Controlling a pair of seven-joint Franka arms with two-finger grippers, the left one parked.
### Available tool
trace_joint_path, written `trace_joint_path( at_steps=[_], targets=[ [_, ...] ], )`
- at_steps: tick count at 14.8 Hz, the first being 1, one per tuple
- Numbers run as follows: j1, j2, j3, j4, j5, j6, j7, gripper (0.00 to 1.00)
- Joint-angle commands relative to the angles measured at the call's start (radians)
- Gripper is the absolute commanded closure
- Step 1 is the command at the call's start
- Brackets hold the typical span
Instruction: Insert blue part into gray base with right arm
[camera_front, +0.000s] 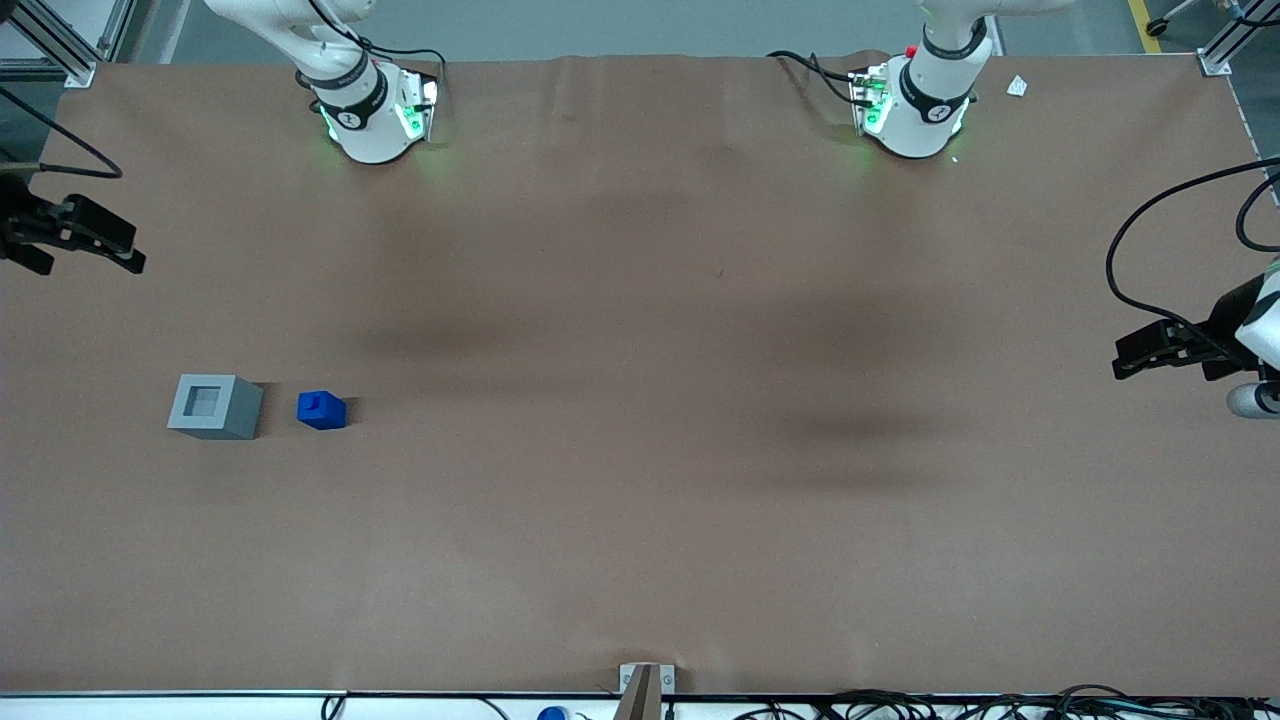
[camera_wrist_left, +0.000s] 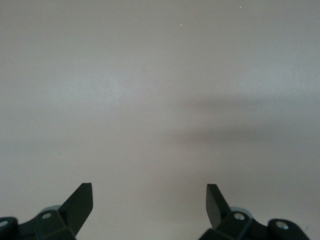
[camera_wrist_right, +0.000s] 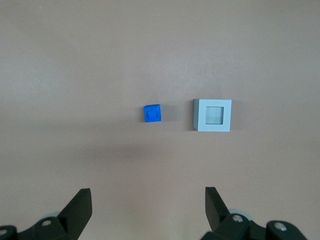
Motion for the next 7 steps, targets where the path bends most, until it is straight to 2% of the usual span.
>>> trace_joint_path(
  at_steps=[1, 4, 7],
  targets=[
    [0.006, 0.028, 0.003, -0.008, -0.014, -0.001, 0.010, 0.00],
    [0.005, 0.071, 0.003, -0.033, -0.005, 0.014, 0.010, 0.00],
    [0.003, 0.114, 0.005, -0.075, -0.003, 0.098, -0.002, 0.00]
  ],
)
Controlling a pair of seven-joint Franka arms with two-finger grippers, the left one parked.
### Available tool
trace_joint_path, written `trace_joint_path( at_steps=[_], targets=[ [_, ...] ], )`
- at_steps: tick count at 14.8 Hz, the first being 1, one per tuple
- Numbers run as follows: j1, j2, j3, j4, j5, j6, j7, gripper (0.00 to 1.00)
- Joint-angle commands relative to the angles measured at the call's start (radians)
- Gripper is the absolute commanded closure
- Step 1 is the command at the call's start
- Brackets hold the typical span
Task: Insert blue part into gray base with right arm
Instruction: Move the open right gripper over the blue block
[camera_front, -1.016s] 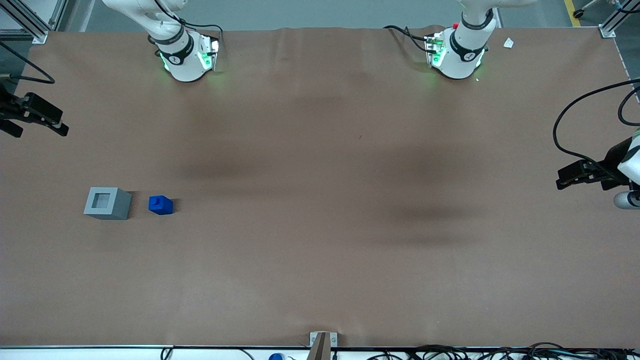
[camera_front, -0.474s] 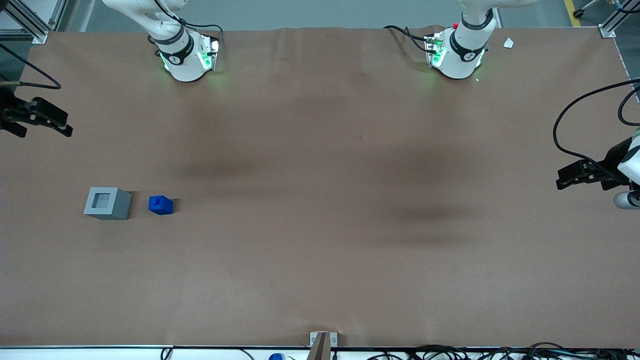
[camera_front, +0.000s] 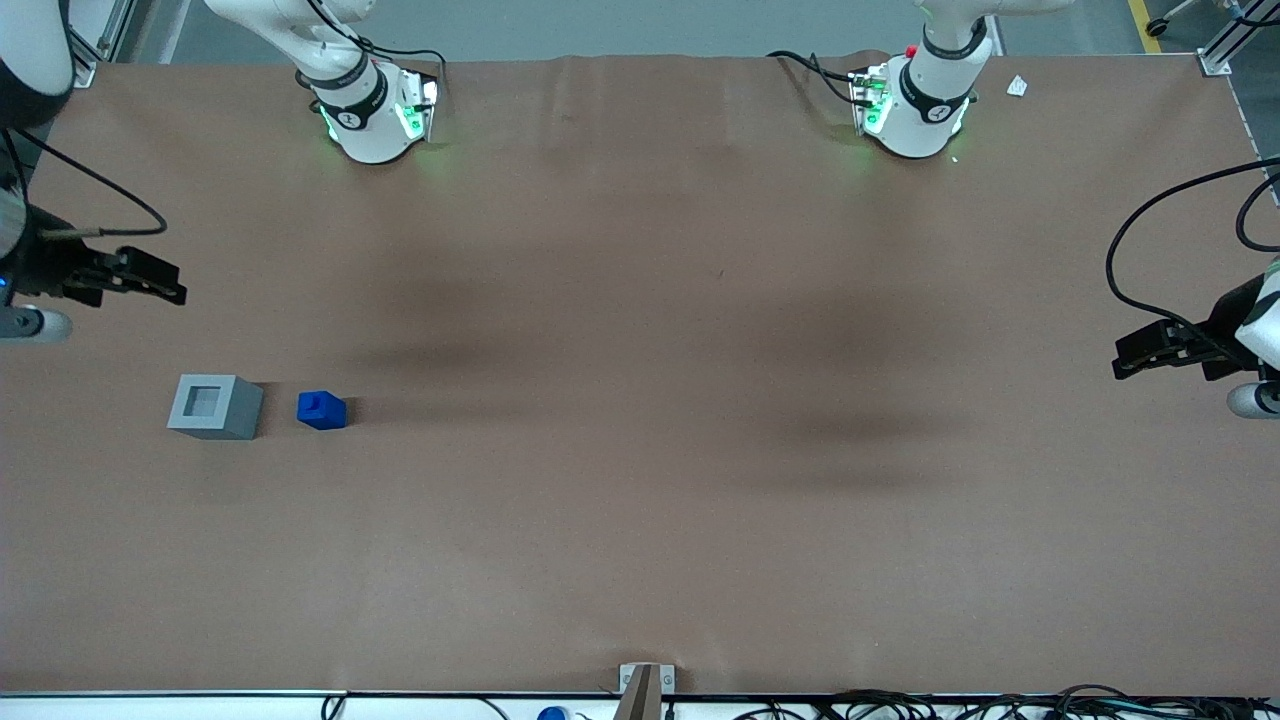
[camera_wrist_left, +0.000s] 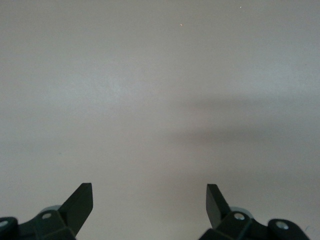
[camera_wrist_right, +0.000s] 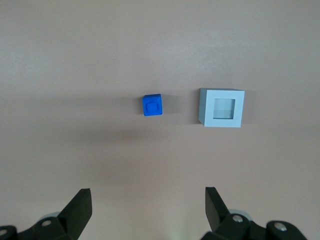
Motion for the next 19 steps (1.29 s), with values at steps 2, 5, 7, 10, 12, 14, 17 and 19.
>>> trace_joint_path(
  at_steps=[2, 5, 7, 10, 12, 14, 17, 19],
  targets=[
    [0.018, 0.024, 0.003, -0.074, -0.001, 0.104, -0.004, 0.00],
    [0.028, 0.072, 0.003, -0.091, -0.001, 0.150, -0.006, 0.00],
    [0.029, 0.101, 0.003, -0.105, -0.001, 0.182, -0.007, 0.00],
    [0.029, 0.125, 0.003, -0.183, -0.001, 0.309, -0.010, 0.00],
    [0.029, 0.153, 0.003, -0.235, -0.001, 0.398, -0.035, 0.00],
    [0.024, 0.184, 0.001, -0.266, -0.001, 0.467, -0.064, 0.00],
    [0.010, 0.254, 0.001, -0.273, -0.001, 0.538, -0.064, 0.00],
    [0.002, 0.288, 0.001, -0.280, -0.001, 0.566, -0.064, 0.00]
  ],
)
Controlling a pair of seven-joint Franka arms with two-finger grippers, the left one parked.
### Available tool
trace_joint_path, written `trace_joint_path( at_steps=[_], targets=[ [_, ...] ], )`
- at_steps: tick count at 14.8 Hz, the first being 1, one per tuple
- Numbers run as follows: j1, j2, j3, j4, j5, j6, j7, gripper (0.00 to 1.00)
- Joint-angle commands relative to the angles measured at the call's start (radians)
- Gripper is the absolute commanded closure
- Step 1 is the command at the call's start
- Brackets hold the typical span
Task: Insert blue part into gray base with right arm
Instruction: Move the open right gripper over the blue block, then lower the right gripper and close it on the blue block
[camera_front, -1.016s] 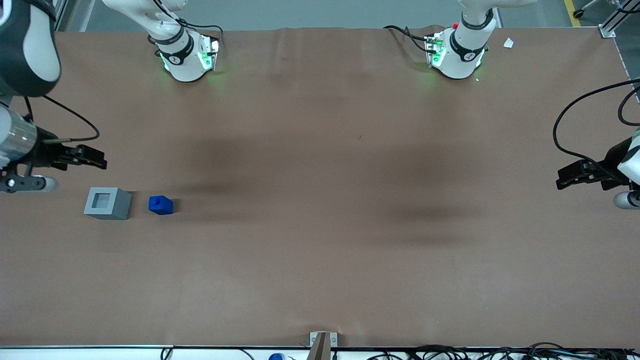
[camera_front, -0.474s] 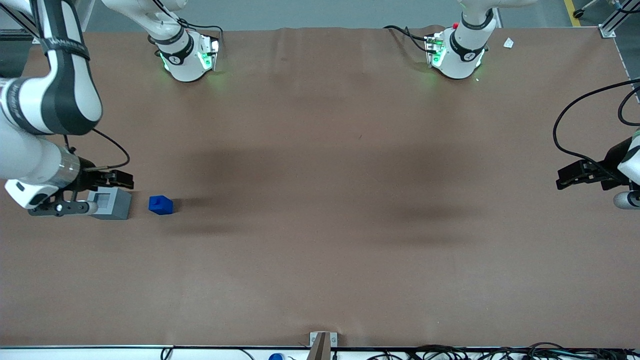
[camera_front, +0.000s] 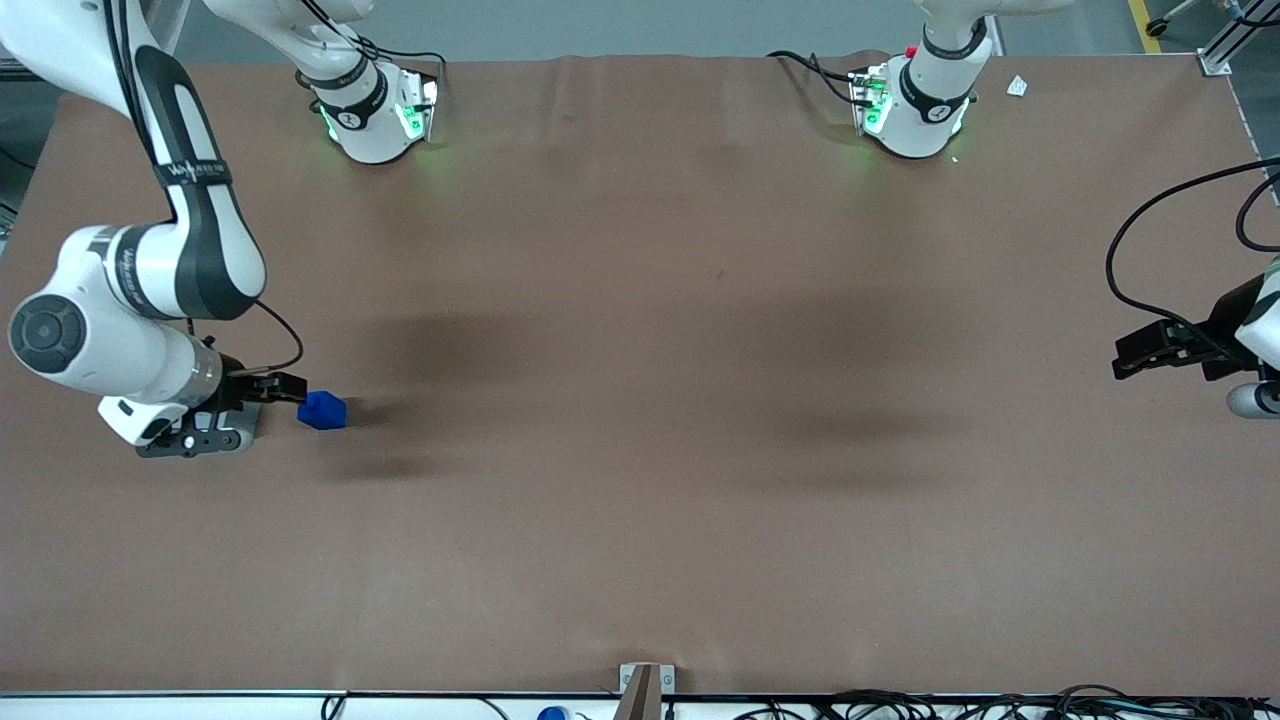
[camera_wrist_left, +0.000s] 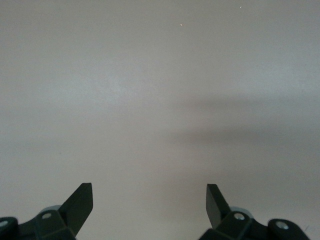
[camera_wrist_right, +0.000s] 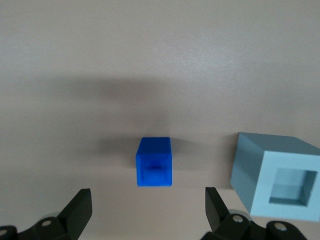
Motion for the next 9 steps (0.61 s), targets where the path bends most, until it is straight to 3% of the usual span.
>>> trace_joint_path(
  at_steps=[1, 9],
  targets=[
    [-0.016, 0.032, 0.004, -0.014, -0.002, 0.045, -0.017, 0.00],
    [-0.012, 0.080, 0.005, -0.115, -0.002, 0.209, -0.017, 0.00]
  ],
)
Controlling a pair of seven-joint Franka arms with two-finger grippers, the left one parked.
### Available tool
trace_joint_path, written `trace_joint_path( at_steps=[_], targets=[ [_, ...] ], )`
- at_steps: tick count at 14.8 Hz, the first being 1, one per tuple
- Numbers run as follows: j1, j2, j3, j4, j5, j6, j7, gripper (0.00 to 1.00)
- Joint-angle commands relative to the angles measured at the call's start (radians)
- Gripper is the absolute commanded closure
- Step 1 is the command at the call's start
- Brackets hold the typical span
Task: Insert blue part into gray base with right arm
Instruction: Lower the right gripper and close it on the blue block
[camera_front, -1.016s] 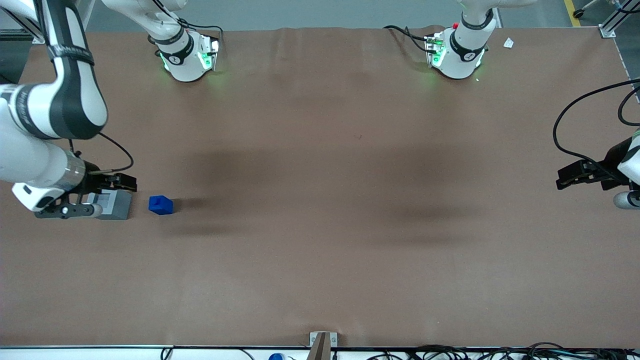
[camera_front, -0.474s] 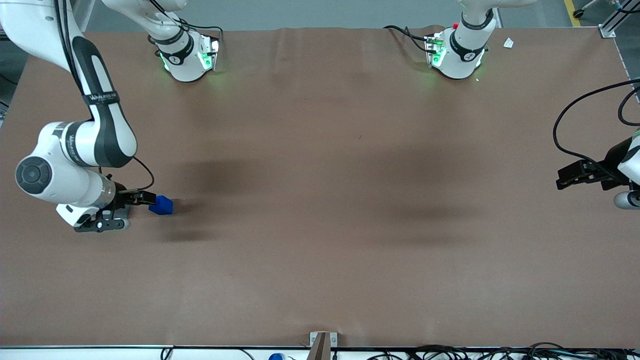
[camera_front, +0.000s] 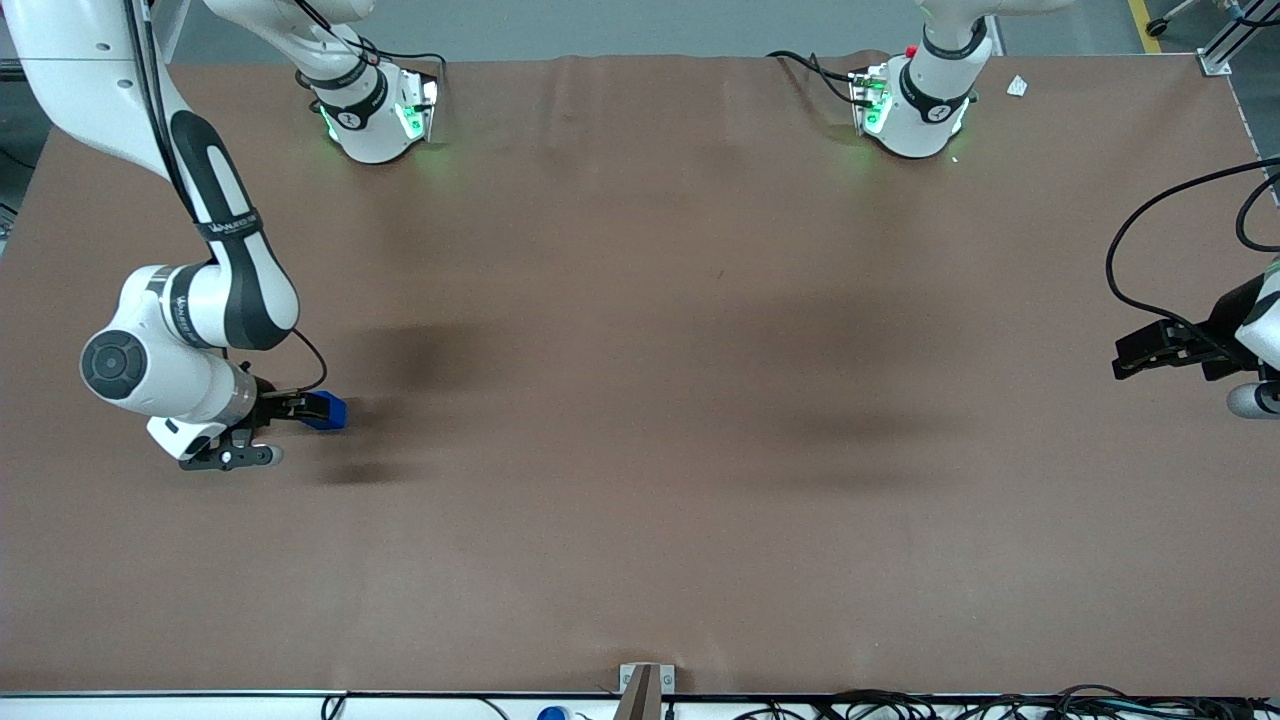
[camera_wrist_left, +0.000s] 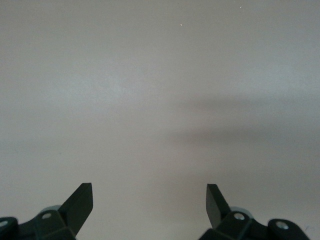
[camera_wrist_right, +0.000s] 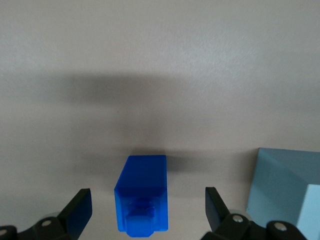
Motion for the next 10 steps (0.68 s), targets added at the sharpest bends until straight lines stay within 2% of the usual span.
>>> trace_joint_path(
  at_steps=[1, 6, 10],
  targets=[
    [-0.006, -0.014, 0.007, -0.078, -0.002, 0.077, -0.014, 0.00],
    [-0.006, -0.014, 0.007, -0.116, 0.000, 0.098, -0.012, 0.00],
    [-0.003, -0.015, 0.007, -0.113, -0.002, 0.097, -0.012, 0.12]
  ],
)
